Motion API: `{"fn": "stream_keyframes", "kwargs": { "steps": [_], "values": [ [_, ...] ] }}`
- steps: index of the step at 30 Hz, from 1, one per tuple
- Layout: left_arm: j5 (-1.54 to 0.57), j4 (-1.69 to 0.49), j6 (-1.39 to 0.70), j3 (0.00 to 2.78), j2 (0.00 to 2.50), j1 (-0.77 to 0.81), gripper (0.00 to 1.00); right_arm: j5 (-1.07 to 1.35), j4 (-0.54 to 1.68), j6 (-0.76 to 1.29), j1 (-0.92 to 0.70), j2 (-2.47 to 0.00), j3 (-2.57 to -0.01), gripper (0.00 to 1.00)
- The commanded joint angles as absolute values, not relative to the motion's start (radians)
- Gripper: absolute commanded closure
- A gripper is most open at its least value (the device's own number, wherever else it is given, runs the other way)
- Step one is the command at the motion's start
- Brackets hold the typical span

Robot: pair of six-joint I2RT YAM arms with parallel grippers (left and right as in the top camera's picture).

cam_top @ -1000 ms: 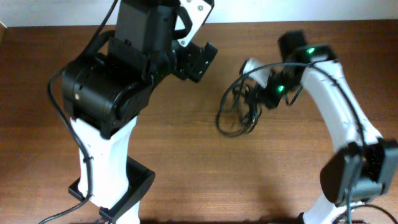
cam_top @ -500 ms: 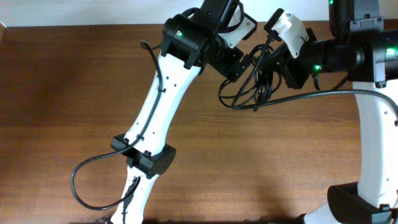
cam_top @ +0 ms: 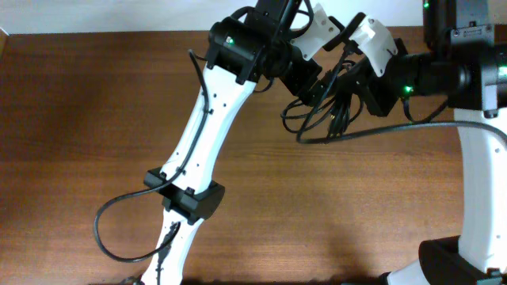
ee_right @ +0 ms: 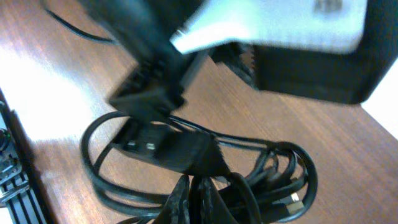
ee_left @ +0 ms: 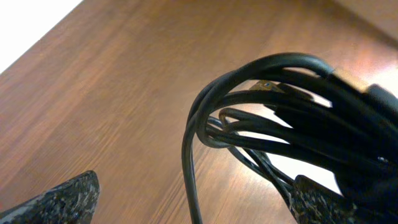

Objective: Untangle cables

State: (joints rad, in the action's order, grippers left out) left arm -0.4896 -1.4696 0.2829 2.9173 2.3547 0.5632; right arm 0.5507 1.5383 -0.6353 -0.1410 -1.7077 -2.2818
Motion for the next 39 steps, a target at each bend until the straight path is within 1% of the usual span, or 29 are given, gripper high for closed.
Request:
{"fn": "stream_keyframes", "kwargs": {
  "steps": [1, 6, 7, 8, 9, 10, 12, 13, 15, 16, 18, 21, 24, 25, 28, 34, 39],
  "values": [
    [-0.689, -1.429, 0.336, 2.925, 2.411, 0.567, 0.01, 0.591, 1.526, -0.626, -0.143, -1.626, -2.312, 0.96],
    [-0.826, -1.423, 0.399, 2.925, 2.429, 0.567, 0.02, 0.591, 1.526, -0.626, -0.143, -1.582, -2.312, 0.96],
    [-0.832, -1.423, 0.399, 2.925, 2.429, 0.567, 0.16, 0.591, 1.527, -0.622, -0.143, -1.579, -2.312, 0.96],
    [-0.841, -1.422, 0.399, 2.925, 2.429, 0.567, 0.44, 0.591, 1.528, -0.619, -0.143, -1.577, -2.312, 0.96],
    [-0.842, -1.422, 0.399, 2.925, 2.429, 0.567, 0.81, 0.591, 1.53, -0.619, -0.143, -1.575, -2.312, 0.96],
    [-0.842, -1.422, 0.399, 2.925, 2.429, 0.567, 1.0, 0.591, 1.533, -0.619, -0.143, -1.575, -2.312, 0.96],
    [-0.816, -1.426, 0.398, 2.925, 2.429, 0.562, 1.0, 0.585, 1.538, -0.619, -0.143, -1.575, -2.312, 0.96],
    [-0.764, -1.436, 0.388, 2.925, 2.429, 0.55, 1.0, 0.572, 1.543, -0.619, -0.141, -1.575, -2.312, 0.96],
    [-0.581, -1.466, 0.278, 2.926, 2.429, 0.484, 1.0, 0.574, 1.545, -0.63, -0.09, -1.575, -2.312, 0.96],
    [-0.525, -1.486, 0.241, 2.931, 2.429, 0.44, 1.0, 0.592, 1.545, -0.647, -0.059, -1.575, -2.312, 0.96],
    [-0.467, -1.528, 0.185, 2.949, 2.429, 0.339, 1.0, 0.675, 1.541, -0.676, 0.041, -1.577, -2.312, 0.96],
    [-0.399, -1.634, 0.04, 2.996, 2.429, 0.107, 1.0, 0.81, 1.537, -0.704, 0.29, -1.603, -2.312, 0.96],
    [-0.426, -1.688, -0.011, 3.023, 2.427, -0.034, 1.0, 0.837, 1.554, -0.722, 0.446, -1.639, -2.31, 0.96],
    [-0.457, -1.688, -0.007, 3.023, 2.424, -0.058, 1.0, 0.849, 1.565, -0.727, 0.46, -1.644, -2.31, 0.96],
    [-0.464, -1.688, 0.015, 3.023, 2.418, -0.04, 1.0, 0.85, 1.587, -0.753, 0.431, -1.647, -2.31, 0.96],
    [-0.417, -1.673, 0.141, 3.023, 2.418, 0.242, 1.0, 0.787, 1.616, -0.756, 0.29, -1.647, -2.304, 0.96],
    [-0.419, -1.643, 0.147, 3.05, 2.401, 0.374, 1.0, 0.686, 1.608, -0.755, 0.208, -1.67, -2.257, 0.96]
  ]
}}
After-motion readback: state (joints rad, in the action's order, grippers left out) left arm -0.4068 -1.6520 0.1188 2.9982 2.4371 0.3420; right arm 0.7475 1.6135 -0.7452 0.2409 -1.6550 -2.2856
